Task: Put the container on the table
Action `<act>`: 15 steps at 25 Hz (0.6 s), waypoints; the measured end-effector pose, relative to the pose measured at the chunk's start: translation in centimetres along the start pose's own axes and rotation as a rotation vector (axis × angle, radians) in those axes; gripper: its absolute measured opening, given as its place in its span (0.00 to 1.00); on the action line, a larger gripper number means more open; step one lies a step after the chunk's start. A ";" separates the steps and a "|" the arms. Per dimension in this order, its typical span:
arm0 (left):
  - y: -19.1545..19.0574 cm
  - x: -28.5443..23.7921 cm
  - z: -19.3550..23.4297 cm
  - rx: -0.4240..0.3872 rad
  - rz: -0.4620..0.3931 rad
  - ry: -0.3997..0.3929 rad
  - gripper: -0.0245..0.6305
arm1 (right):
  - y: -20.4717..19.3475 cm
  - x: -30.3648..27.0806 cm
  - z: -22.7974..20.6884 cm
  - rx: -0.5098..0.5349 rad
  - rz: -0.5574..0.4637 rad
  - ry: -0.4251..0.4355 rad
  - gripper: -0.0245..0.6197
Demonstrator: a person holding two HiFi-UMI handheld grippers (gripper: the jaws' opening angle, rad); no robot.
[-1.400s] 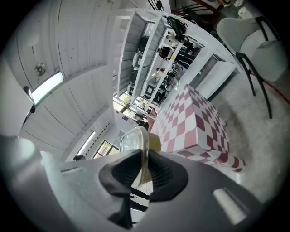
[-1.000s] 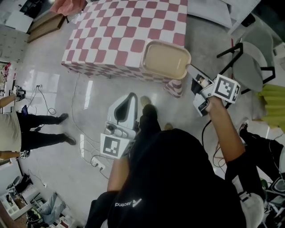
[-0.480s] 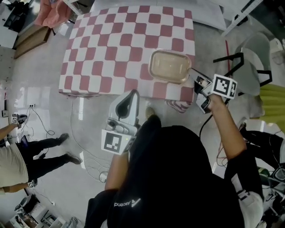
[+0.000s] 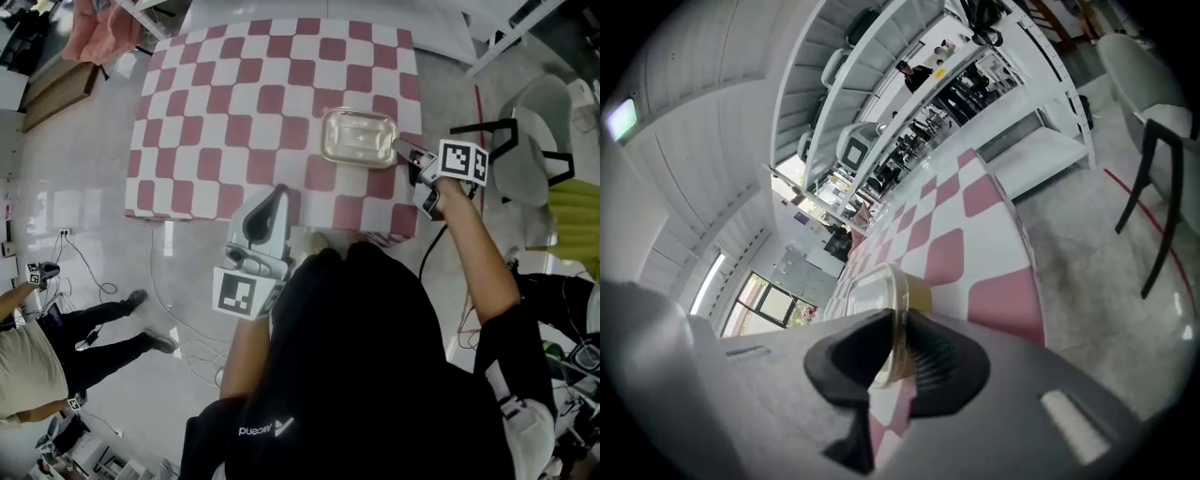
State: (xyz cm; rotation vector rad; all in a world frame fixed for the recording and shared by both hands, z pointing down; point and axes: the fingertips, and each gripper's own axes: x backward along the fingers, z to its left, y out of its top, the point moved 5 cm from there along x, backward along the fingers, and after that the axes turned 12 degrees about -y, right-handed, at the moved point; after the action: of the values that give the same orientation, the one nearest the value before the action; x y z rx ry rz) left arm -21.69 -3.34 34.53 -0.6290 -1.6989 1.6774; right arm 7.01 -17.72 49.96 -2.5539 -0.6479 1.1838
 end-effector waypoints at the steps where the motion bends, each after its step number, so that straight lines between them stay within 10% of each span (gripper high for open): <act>1: -0.1 -0.1 0.1 0.006 0.007 0.008 0.05 | 0.2 -0.3 -0.2 -0.005 0.014 -0.008 0.11; 10: -1.1 -2.0 0.2 0.017 0.022 0.039 0.05 | 1.5 -0.9 -1.1 0.030 0.027 -0.068 0.29; 15: -1.3 -3.6 -0.1 0.015 0.015 0.031 0.05 | 3.3 2.8 2.1 0.277 -0.212 -0.029 0.30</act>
State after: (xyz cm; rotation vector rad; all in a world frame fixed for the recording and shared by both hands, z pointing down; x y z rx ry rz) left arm -19.10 -6.02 35.34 -0.6594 -1.6620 1.6810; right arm 7.91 -19.13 45.47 -2.1848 -0.6887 1.1506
